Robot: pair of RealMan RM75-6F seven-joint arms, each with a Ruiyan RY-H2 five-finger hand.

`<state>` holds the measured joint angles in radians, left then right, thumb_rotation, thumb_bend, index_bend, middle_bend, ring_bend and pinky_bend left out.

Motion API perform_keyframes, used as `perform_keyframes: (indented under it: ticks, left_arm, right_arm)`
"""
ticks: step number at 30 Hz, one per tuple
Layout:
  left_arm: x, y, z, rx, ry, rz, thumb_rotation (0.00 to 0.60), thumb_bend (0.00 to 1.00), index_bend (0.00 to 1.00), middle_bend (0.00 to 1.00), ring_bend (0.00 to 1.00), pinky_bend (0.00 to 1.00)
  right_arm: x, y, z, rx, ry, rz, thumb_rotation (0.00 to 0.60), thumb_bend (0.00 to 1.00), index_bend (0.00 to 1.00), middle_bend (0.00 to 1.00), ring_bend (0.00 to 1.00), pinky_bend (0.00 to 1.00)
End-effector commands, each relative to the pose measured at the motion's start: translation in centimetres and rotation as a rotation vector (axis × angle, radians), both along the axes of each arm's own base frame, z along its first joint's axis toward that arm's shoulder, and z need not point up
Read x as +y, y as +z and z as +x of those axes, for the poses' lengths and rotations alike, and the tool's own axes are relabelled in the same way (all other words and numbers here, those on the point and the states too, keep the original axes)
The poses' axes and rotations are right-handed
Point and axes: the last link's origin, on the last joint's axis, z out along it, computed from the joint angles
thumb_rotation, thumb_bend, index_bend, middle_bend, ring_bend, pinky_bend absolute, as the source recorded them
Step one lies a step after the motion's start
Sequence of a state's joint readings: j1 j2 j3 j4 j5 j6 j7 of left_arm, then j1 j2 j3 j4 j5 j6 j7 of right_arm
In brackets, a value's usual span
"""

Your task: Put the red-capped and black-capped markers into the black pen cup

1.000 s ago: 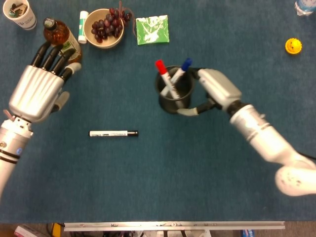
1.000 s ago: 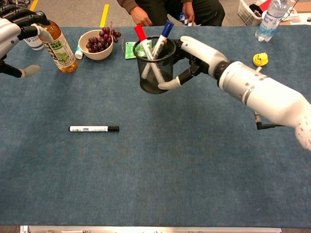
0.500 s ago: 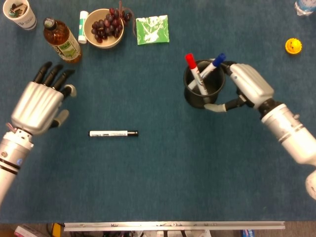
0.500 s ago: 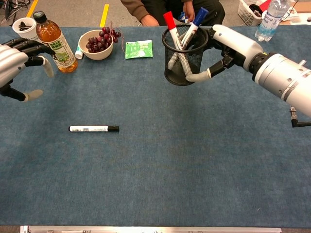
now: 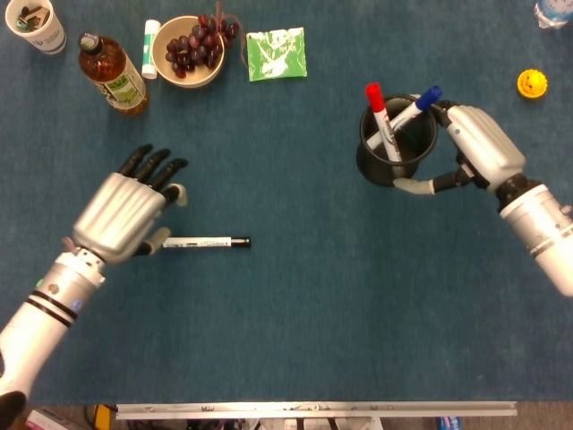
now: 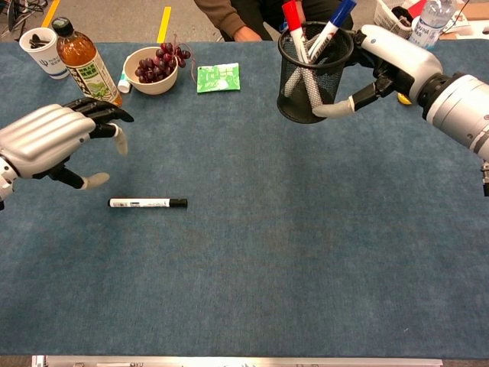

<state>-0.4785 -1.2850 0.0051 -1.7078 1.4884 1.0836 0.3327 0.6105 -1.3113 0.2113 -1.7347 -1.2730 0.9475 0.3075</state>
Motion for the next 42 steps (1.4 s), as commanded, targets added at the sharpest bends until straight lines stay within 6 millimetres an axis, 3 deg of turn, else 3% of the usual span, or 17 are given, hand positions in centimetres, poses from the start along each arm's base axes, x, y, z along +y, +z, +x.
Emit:
perform_keyframes:
  ticks: [1, 27, 42]
  left_arm:
    - [0.0, -1.1, 0.3, 0.0, 0.006, -0.028, 0.6, 0.28, 0.39, 0.15, 0.09, 0.09]
    - [-0.4, -7.4, 1.0, -0.005, 0.07, -0.145, 0.6, 0.28, 0.43, 0.15, 0.09, 0.09]
    - [0.2, -9.4, 1.4, 0.005, 0.08, -0.144, 0.6, 0.28, 0.44, 0.15, 0.09, 0.09]
  right_arm:
    - [0.2, 0.1, -0.1, 0.002, 0.0, 0.002, 0.6, 0.37, 0.49, 0.43, 0.29, 0.23]
    - [0.3, 0.3, -1.6, 0.004, -0.036, 0.002, 0.6, 0.37, 0.49, 0.43, 0.29, 0.23]
    - [0.2, 0.6, -2.1, 0.002, -0.047, 0.002, 0.6, 0.37, 0.49, 0.43, 0.29, 0.23]
